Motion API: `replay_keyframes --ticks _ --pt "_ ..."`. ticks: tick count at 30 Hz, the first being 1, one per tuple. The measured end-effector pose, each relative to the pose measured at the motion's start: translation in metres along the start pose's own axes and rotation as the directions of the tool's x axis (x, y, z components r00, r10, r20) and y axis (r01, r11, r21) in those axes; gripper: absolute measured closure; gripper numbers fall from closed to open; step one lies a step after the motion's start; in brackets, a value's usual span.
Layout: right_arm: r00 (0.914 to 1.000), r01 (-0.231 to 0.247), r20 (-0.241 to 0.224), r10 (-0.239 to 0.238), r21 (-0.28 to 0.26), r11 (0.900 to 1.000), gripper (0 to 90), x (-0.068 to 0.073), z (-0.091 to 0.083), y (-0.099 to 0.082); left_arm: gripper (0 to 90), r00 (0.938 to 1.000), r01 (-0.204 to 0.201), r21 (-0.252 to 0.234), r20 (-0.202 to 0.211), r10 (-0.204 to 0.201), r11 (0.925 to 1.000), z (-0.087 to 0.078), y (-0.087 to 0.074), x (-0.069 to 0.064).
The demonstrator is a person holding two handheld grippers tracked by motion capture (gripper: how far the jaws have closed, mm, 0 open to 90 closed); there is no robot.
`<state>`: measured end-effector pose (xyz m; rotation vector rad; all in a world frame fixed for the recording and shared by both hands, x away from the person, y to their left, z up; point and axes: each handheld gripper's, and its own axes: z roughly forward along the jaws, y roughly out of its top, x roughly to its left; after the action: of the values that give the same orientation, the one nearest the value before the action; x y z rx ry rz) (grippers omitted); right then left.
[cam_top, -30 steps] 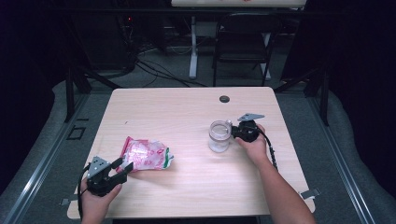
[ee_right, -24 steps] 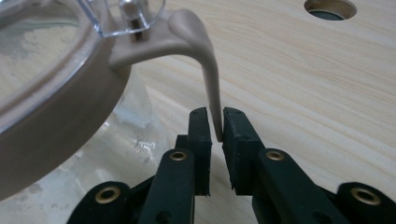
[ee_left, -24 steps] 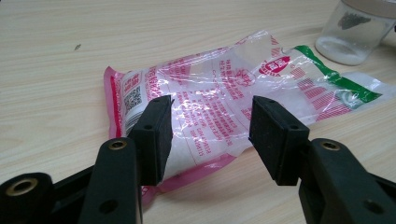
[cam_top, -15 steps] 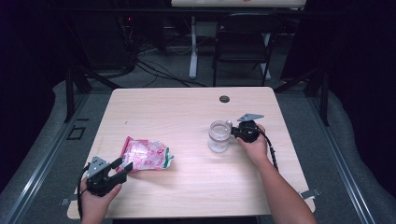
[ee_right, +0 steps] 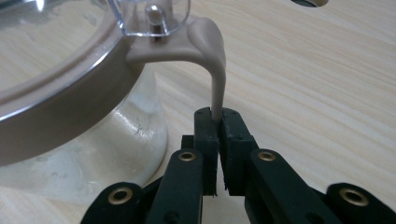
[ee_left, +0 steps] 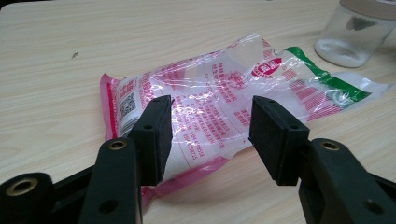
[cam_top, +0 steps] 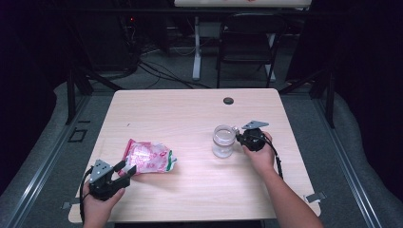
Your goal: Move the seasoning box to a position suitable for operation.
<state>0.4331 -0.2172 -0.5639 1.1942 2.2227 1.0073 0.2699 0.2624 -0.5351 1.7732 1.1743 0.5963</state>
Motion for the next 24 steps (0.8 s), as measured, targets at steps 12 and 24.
replay_keyframes --ticks 12,24 --pt "0.9988 -0.012 0.048 0.011 0.019 0.9998 85.4 0.033 -0.038 -0.022 49.3 0.9994 -0.028 0.001 0.023 0.028 0.9996 0.000 0.002 -0.010" --pt "0.9998 -0.019 -0.006 0.019 0.034 0.9992 84.3 0.064 -0.066 -0.046 49.4 0.9972 -0.067 0.032 0.036 0.066 0.9972 0.009 0.003 -0.019"
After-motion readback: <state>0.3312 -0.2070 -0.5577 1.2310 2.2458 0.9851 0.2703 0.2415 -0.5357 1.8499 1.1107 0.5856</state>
